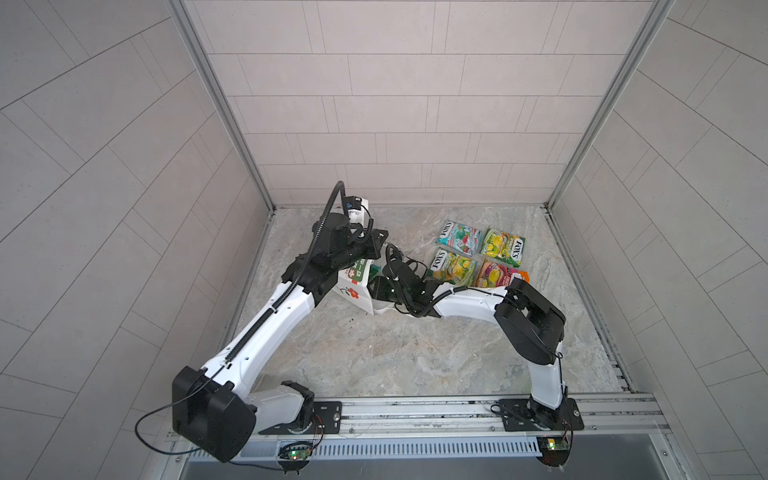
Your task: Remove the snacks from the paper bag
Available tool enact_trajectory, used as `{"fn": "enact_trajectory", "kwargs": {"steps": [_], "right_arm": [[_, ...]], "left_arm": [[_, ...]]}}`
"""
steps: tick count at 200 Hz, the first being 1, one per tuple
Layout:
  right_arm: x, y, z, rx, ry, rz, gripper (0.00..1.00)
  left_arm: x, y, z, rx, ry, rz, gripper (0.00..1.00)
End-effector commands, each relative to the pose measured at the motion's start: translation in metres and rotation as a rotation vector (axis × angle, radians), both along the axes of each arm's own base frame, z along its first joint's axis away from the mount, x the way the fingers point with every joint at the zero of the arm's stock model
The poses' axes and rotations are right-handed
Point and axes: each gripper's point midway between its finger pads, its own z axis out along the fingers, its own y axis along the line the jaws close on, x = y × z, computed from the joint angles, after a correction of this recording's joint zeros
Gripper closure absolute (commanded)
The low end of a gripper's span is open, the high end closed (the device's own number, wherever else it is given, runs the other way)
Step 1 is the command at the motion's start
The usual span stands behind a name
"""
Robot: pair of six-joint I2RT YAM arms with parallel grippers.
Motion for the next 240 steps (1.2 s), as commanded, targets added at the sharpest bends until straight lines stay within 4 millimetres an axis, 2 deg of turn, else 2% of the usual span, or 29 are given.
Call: {"fn": "enact_trajectory", "kwargs": {"steps": [1, 29, 91, 106, 122, 135, 150, 164, 183, 217, 240], "right_arm": [[0.011, -0.007, -0.012, -0.040, 0.035, -0.070, 0.55], [0.018, -0.001, -0.017, -0.011, 0.070, -0.093, 0.55], [0.032, -0.016, -0.031, 0.000, 0.094, -0.204, 0.51], [0.035, -0.012, -0.035, 0.023, 0.107, -0.209, 0.50], [0.044, 0.000, -0.033, 0.122, 0.102, -0.201, 0.50], [0.052, 0.010, -0.026, 0.211, 0.075, -0.186, 0.53], [0.058, 0.016, -0.020, 0.265, 0.060, -0.183, 0.64], [0.061, 0.020, -0.011, 0.272, 0.033, -0.159, 0.84], [0.058, 0.019, 0.002, 0.258, 0.001, -0.120, 1.00], [0.040, -0.004, 0.015, 0.188, -0.052, -0.084, 1.00], [0.026, -0.015, 0.023, 0.161, -0.065, -0.045, 1.00]], "left_arm": [[-0.005, -0.013, 0.032, -0.059, -0.057, -0.057, 1.00], [-0.006, -0.018, 0.036, -0.079, -0.046, -0.076, 1.00], [-0.009, -0.030, 0.041, -0.102, -0.041, -0.112, 1.00], [-0.010, -0.033, 0.043, -0.109, -0.037, -0.126, 1.00], [-0.010, -0.037, 0.045, -0.117, -0.035, -0.141, 1.00], [-0.012, -0.040, 0.047, -0.123, -0.031, -0.157, 1.00], [-0.014, -0.041, 0.048, -0.124, -0.027, -0.168, 1.00], [-0.014, -0.039, 0.044, -0.102, -0.027, -0.161, 1.00], [-0.009, -0.027, 0.027, -0.005, -0.032, -0.106, 1.00], [0.002, 0.003, -0.019, 0.226, -0.003, 0.015, 1.00], [0.006, 0.014, -0.035, 0.300, 0.004, 0.055, 1.00]]}}
